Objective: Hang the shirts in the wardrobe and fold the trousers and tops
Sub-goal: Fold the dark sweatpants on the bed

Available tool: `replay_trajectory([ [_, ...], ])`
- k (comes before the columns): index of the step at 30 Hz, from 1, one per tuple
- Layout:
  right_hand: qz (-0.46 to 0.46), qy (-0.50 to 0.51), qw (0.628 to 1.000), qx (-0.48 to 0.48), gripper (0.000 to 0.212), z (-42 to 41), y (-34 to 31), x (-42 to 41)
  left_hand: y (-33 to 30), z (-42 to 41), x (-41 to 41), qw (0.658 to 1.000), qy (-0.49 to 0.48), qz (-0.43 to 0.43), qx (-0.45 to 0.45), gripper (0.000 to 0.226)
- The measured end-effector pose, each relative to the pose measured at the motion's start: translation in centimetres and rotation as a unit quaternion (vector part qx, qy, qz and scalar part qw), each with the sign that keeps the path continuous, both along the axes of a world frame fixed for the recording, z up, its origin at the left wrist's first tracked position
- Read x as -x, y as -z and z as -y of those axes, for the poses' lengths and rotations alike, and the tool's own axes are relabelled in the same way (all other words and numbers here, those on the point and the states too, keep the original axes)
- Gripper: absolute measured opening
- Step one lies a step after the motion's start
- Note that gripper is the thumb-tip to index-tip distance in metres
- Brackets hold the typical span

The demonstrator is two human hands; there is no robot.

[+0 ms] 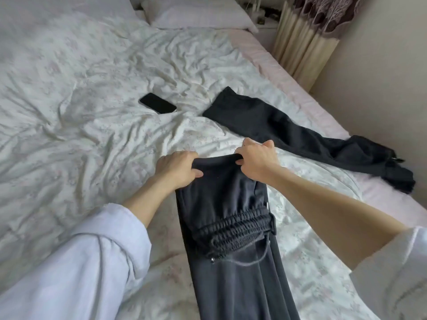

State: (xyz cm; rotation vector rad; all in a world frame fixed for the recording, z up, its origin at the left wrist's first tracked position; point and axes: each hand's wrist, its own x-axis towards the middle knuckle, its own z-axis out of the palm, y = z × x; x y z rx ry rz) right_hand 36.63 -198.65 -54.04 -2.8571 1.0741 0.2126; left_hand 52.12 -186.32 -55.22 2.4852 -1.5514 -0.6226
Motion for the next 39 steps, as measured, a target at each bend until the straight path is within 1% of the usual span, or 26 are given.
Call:
replay_trajectory([
  [3,0.086,0.032,0.993,0.071,0.026,1.2,-1.6,-1.8,-2.0,2.2,-0.6,0.988,-0.051,0.113,0.094,0.025],
  [5,0.137,0.043,0.986,0.089,0.030,1.7,-2.1,-2.6,-2.5,3.0,-1.0,0.976,-0.064,0.160,0.132,0.027],
  [6,0.146,0.044,0.985,0.084,0.030,1.7,-2.2,-2.5,-2.6,2.8,-1.0,0.973,-0.061,0.172,0.143,0.028],
  [9,0.128,0.015,0.990,0.063,0.028,0.2,-1.2,0.0,-1.6,-0.1,0.5,0.968,-0.031,0.183,0.169,0.033],
  [11,0.121,-0.002,0.992,0.045,0.028,-1.5,-0.6,2.6,-1.0,-2.8,2.5,0.965,0.001,0.179,0.192,0.032],
  [14,0.149,-0.015,0.989,0.020,0.024,-4.9,-0.7,6.1,-1.4,-6.7,5.8,0.958,0.043,0.181,0.219,0.029],
  [17,0.194,-0.039,0.979,0.047,0.023,-8.1,-1.0,9.6,-2.0,-10.2,8.8,0.949,0.068,0.176,0.252,0.031],
  [21,0.218,-0.072,0.970,0.080,0.025,-12.5,-0.2,14.8,-1.5,-14.6,12.8,0.952,0.121,0.151,0.236,0.034],
  [23,0.191,-0.088,0.975,0.077,0.026,-14.6,1.0,17.6,-0.7,-17.0,15.3,0.955,0.155,0.144,0.207,0.033],
  [25,0.151,-0.098,0.982,0.061,0.036,-16.3,2.7,20.2,0.8,-19.1,17.4,0.957,0.180,0.142,0.179,0.031],
  [26,0.122,-0.104,0.986,0.042,0.040,-17.3,3.6,21.4,1.5,-20.2,18.5,0.963,0.190,0.130,0.142,0.031],
  [27,0.067,-0.119,0.991,-0.001,0.043,-18.2,4.4,22.5,2.0,-21.0,19.4,0.966,0.211,0.123,0.083,0.031],
  [28,-0.013,-0.133,0.989,-0.064,0.045,-19.3,5.2,23.5,2.4,-21.9,20.3,0.966,0.235,0.105,-0.001,0.031],
  [29,-0.111,-0.139,0.975,-0.132,0.047,-19.9,5.9,24.3,3.1,-22.3,20.7,0.961,0.249,0.067,-0.096,0.029],
  [30,-0.196,-0.143,0.952,-0.188,0.047,-20.4,6.6,24.9,3.9,-22.6,21.0,0.951,0.252,0.029,-0.177,0.024],
  [31,-0.229,-0.153,0.939,-0.207,0.044,-20.6,7.2,25.4,4.5,-22.7,21.2,0.944,0.249,0.006,-0.218,0.020],
  [32,-0.224,-0.158,0.941,-0.199,0.041,-20.7,7.1,25.2,4.5,-22.6,21.1,0.949,0.241,0.005,-0.203,0.019],
  [33,-0.173,-0.150,0.958,-0.170,0.037,-20.7,7.0,24.7,4.7,-22.3,21.1,0.963,0.231,0.029,-0.136,0.016],
  [34,-0.079,-0.127,0.980,-0.130,0.033,-20.4,6.9,23.9,5.2,-21.9,21.0,0.977,0.203,0.061,-0.033,0.012],
  [35,0.013,-0.104,0.990,-0.092,0.031,-19.8,6.9,22.8,5.7,-21.0,20.7,0.981,0.167,0.084,0.054,0.017],
  [36,0.092,-0.085,0.991,-0.047,0.033,-19.4,6.9,21.4,6.4,-20.1,20.5,0.978,0.127,0.101,0.128,0.028],
  [37,0.131,-0.070,0.989,-0.019,0.038,-18.9,7.2,19.8,6.9,-18.9,20.3,0.979,0.094,0.101,0.150,0.039],
  [38,0.128,-0.056,0.990,-0.031,0.044,-18.2,7.7,18.1,7.6,-17.5,20.0,0.986,0.071,0.086,0.123,0.048],
  [39,0.103,-0.041,0.992,-0.061,0.048,-17.7,8.3,16.6,8.3,-16.5,19.8,0.993,0.050,0.069,0.082,0.055],
])
